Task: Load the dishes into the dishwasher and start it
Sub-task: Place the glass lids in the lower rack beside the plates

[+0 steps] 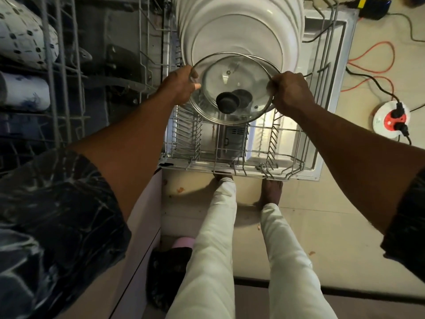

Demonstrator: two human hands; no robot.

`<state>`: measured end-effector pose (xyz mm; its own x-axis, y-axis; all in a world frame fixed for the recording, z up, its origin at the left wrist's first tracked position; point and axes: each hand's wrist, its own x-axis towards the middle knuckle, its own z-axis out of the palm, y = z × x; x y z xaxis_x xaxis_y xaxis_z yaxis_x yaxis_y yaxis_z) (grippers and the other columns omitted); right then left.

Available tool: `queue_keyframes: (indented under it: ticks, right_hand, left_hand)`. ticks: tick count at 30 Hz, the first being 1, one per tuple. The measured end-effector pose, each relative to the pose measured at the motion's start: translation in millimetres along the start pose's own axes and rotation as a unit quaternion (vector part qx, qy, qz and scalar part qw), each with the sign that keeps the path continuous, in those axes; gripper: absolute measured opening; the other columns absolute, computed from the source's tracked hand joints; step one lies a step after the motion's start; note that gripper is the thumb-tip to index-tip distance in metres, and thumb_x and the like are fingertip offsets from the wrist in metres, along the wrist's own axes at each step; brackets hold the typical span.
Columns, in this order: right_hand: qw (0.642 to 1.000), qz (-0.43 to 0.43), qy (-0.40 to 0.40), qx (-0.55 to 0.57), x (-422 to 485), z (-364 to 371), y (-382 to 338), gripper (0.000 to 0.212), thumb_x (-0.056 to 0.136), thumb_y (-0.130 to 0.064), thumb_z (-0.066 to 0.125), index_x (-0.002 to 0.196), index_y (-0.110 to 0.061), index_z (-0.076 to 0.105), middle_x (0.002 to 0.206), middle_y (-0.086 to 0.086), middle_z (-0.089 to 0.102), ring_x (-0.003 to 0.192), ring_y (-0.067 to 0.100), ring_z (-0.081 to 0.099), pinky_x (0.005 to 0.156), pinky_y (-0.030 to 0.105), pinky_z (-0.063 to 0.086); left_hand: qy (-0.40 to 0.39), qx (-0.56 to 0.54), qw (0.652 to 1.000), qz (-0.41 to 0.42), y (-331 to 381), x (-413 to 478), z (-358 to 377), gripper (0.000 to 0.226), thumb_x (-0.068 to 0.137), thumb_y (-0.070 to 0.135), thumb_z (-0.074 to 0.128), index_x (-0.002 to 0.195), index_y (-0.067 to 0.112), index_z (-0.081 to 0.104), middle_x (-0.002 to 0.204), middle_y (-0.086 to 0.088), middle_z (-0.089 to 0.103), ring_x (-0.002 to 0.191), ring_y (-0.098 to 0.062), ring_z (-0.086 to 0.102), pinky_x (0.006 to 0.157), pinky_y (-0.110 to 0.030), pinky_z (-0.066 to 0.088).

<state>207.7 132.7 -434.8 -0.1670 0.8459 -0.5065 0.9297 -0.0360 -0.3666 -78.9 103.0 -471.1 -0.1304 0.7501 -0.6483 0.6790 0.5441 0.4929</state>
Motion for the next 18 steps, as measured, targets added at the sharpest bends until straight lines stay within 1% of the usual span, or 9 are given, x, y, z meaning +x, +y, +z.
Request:
queue_keyframes:
  ticks: [3, 5, 8, 10, 12, 15, 16, 18]
  right_hand:
    - [1.0, 0.011, 0.006, -0.008, -0.6, 3.8, -1.5, 0.025, 0.09, -0.001, 0.055, 0.103, -0.009, 0.075, 0.101, 0.017, 0.072, 0.098, 0.036, 0.067, 0.075, 0.025, 0.041]
    - [1.0, 0.022, 0.015, -0.004, 0.0, 6.2, -2.1, 0.022, 0.092, -0.003, 0.056, 0.102, -0.006, 0.075, 0.102, 0.019, 0.072, 0.099, 0.037, 0.067, 0.077, 0.027, 0.045]
    - [0.999, 0.043, 0.025, 0.005, 2.0, 7.5, -0.5, 0.018, 0.094, -0.009, 0.06, 0.102, -0.003, 0.074, 0.102, 0.022, 0.07, 0.097, 0.038, 0.066, 0.08, 0.034, 0.051]
    - [0.998, 0.052, 0.023, 0.002, 3.4, 7.3, 1.7, 0.017, 0.094, -0.011, 0.062, 0.104, -0.002, 0.074, 0.102, 0.022, 0.07, 0.096, 0.037, 0.067, 0.079, 0.034, 0.052]
    - [0.998, 0.055, 0.006, 0.001, 5.0, 6.6, 3.5, 0.018, 0.094, -0.015, 0.064, 0.103, -0.004, 0.074, 0.101, 0.022, 0.07, 0.095, 0.038, 0.068, 0.08, 0.035, 0.054]
    - [0.997, 0.066, -0.024, 0.024, 5.3, 4.6, 5.1, 0.018, 0.094, -0.022, 0.066, 0.099, -0.006, 0.073, 0.096, 0.023, 0.069, 0.086, 0.039, 0.069, 0.078, 0.043, 0.059]
    - [0.997, 0.068, -0.027, 0.026, 4.3, 5.1, 5.9, 0.019, 0.094, -0.024, 0.067, 0.099, -0.007, 0.074, 0.096, 0.022, 0.069, 0.084, 0.038, 0.069, 0.076, 0.041, 0.059]
    - [0.997, 0.067, -0.028, 0.014, -1.9, 6.3, 7.6, 0.023, 0.094, -0.028, 0.067, 0.101, -0.008, 0.074, 0.098, 0.021, 0.069, 0.087, 0.037, 0.068, 0.072, 0.033, 0.051]
  left_hand:
    - [-0.005, 0.015, 1.0, -0.012, -0.8, 1.9, -0.3, 0.021, 0.095, 0.03, 0.065, 0.113, 0.023, 0.056, 0.11, -0.011, 0.064, 0.084, -0.022, 0.058, 0.077, -0.037, 0.053]
    - [-0.008, 0.014, 1.0, -0.013, -1.6, 1.1, -0.4, 0.024, 0.095, 0.029, 0.064, 0.116, 0.023, 0.055, 0.115, -0.013, 0.064, 0.087, -0.023, 0.059, 0.079, -0.038, 0.054]
    - [-0.002, 0.021, 1.0, -0.01, 1.8, -0.9, 0.3, 0.031, 0.097, 0.027, 0.062, 0.125, 0.018, 0.054, 0.123, -0.012, 0.062, 0.101, -0.025, 0.061, 0.084, -0.037, 0.051]
    - [0.008, 0.022, 1.0, -0.012, 4.6, -1.1, 1.3, 0.035, 0.098, 0.026, 0.061, 0.13, 0.017, 0.052, 0.127, -0.011, 0.061, 0.109, -0.027, 0.06, 0.088, -0.036, 0.049]
    - [0.013, 0.021, 0.999, -0.022, 7.7, -2.8, 2.2, 0.036, 0.099, 0.026, 0.061, 0.132, 0.017, 0.051, 0.127, -0.011, 0.06, 0.109, -0.026, 0.06, 0.087, -0.037, 0.05]
    - [0.016, 0.01, 0.999, -0.03, 10.3, -6.9, 4.4, 0.039, 0.098, 0.025, 0.062, 0.133, 0.016, 0.049, 0.126, -0.01, 0.059, 0.105, -0.024, 0.058, 0.085, -0.036, 0.05]
    - [0.018, 0.008, 0.999, -0.033, 10.5, -9.5, 4.7, 0.043, 0.096, 0.027, 0.065, 0.134, 0.016, 0.048, 0.126, -0.01, 0.059, 0.107, -0.024, 0.059, 0.088, -0.036, 0.051]
    - [0.035, -0.007, 0.998, -0.043, 9.3, -14.9, 6.8, 0.052, 0.092, 0.029, 0.069, 0.137, 0.017, 0.045, 0.13, -0.007, 0.059, 0.111, -0.024, 0.059, 0.094, -0.041, 0.052]
